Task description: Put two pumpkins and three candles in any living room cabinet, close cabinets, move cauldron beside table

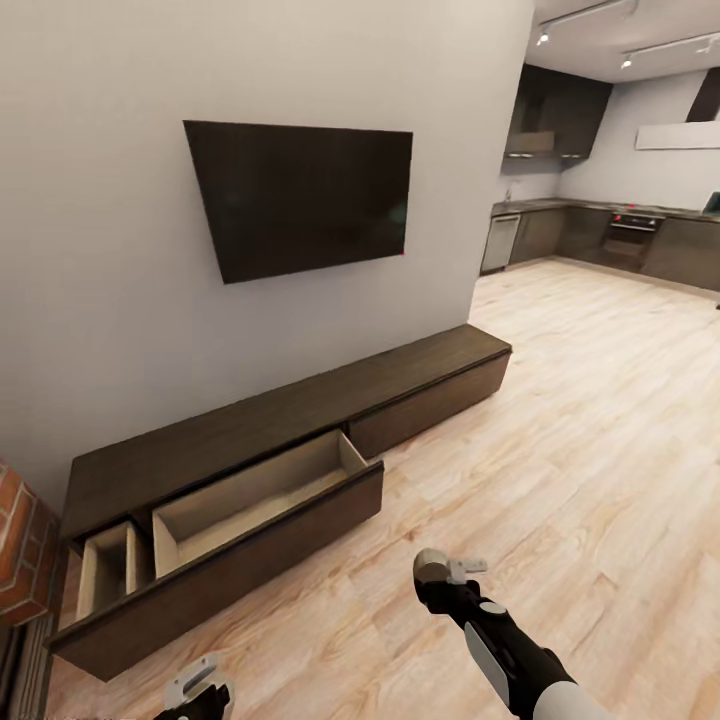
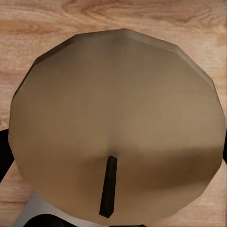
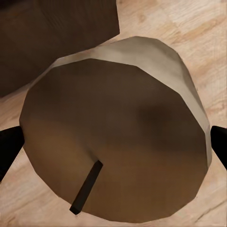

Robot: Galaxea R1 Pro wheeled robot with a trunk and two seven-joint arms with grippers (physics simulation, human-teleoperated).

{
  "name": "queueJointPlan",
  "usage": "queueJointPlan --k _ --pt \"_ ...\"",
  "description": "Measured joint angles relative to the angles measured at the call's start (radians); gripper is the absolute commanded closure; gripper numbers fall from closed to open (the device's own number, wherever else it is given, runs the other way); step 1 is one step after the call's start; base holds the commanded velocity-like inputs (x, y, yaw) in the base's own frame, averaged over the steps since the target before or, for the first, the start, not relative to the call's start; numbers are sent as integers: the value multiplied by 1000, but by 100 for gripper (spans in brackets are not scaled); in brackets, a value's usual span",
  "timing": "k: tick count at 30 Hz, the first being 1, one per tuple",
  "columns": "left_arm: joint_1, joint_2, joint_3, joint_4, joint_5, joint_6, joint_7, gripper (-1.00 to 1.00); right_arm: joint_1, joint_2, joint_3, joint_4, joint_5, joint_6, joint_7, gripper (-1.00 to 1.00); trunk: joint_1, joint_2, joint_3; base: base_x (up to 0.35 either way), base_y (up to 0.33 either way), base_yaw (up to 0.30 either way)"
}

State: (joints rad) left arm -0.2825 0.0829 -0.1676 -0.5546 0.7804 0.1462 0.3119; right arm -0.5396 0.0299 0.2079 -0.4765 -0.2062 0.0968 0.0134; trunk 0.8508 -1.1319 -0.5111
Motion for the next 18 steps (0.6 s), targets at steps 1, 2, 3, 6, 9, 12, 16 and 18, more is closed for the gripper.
queueJointPlan --k 1,2,3,6,9,12,16,18 --pt "0 0 0 0 0 0 0 100 0 0 0 0 0 0 0 100 0 0 1 168 -86 251" --pt "0 0 0 0 0 0 0 100 0 0 0 0 0 0 0 100 0 0 1 174 -106 251" --pt "0 0 0 0 0 -1 0 100 0 0 0 0 0 0 0 100 0 0 2 180 -121 251" --pt "0 0 0 0 -1 -1 0 100 0 0 0 0 0 0 0 100 0 0 3 189 -132 251" --pt "0 0 -1 0 0 0 0 100 0 0 0 0 0 0 0 100 0 0 5 192 -118 251" --pt "1 0 -1 0 -1 0 0 100 0 0 0 0 0 0 0 100 0 0 6 164 -96 251" --pt "0 0 -1 0 -1 0 0 100 0 0 0 0 0 0 0 100 0 0 8 122 -79 251" --pt "0 0 0 0 -2 0 0 100 0 0 0 0 0 0 0 100 0 0 10 103 -66 251"
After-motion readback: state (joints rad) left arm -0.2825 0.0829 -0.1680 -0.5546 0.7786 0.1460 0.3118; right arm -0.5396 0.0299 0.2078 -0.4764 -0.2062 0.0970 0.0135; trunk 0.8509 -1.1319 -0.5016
